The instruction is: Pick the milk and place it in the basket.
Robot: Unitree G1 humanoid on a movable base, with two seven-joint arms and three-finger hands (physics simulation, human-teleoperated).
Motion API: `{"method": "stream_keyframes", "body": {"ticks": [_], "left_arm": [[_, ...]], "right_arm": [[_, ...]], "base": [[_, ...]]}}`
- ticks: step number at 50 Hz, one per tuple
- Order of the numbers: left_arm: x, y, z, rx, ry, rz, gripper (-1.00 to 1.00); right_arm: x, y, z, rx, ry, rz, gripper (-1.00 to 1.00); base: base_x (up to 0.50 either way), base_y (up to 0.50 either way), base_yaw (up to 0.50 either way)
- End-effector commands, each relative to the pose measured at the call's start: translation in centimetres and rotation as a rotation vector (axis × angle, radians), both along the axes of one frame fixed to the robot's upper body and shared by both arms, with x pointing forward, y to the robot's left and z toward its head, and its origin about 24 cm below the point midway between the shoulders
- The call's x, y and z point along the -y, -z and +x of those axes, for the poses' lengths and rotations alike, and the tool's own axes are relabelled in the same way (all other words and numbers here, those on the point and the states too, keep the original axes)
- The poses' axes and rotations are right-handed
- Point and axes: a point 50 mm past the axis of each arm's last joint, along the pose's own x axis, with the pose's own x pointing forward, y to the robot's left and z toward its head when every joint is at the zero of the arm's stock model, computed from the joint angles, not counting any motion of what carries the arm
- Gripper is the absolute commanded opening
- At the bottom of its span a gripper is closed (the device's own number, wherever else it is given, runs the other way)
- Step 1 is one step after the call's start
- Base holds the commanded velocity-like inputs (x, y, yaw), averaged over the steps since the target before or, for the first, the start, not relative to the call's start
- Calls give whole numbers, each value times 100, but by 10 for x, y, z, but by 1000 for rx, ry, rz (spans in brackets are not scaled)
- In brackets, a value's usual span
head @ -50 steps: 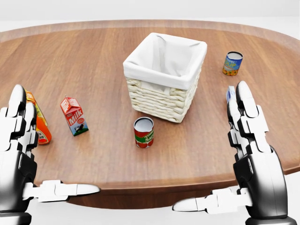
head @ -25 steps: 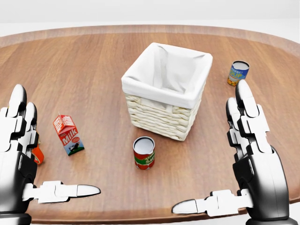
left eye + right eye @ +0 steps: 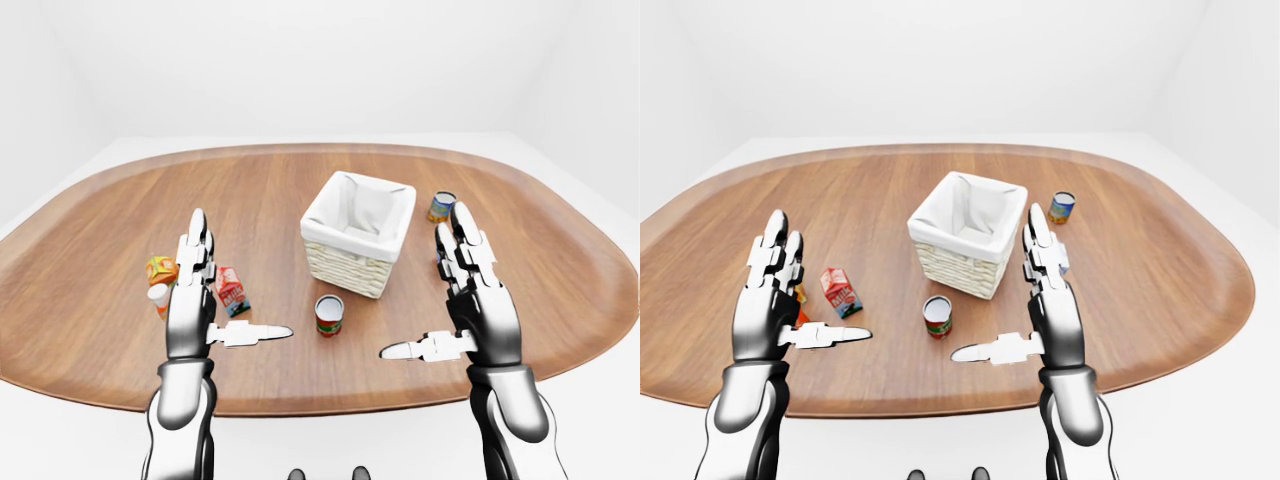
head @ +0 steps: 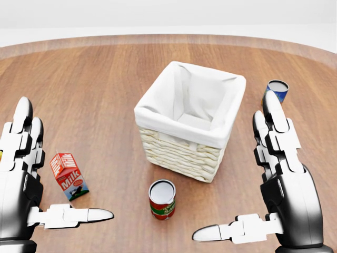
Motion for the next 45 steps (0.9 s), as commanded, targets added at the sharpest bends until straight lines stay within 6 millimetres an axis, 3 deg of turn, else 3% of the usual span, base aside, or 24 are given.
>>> {"method": "stream_keyframes", "body": {"ticks": [1,45], "left_arm": [[0,3,1,-13,-1,2,100],[0,2,1,-10,-1,3,100]], "right_arm": [[0,1,0,-4,-1,-1,100],[-1,1,0,-6,-2,-2,100]], "base": [[26,0,0],[26,0,0]]}}
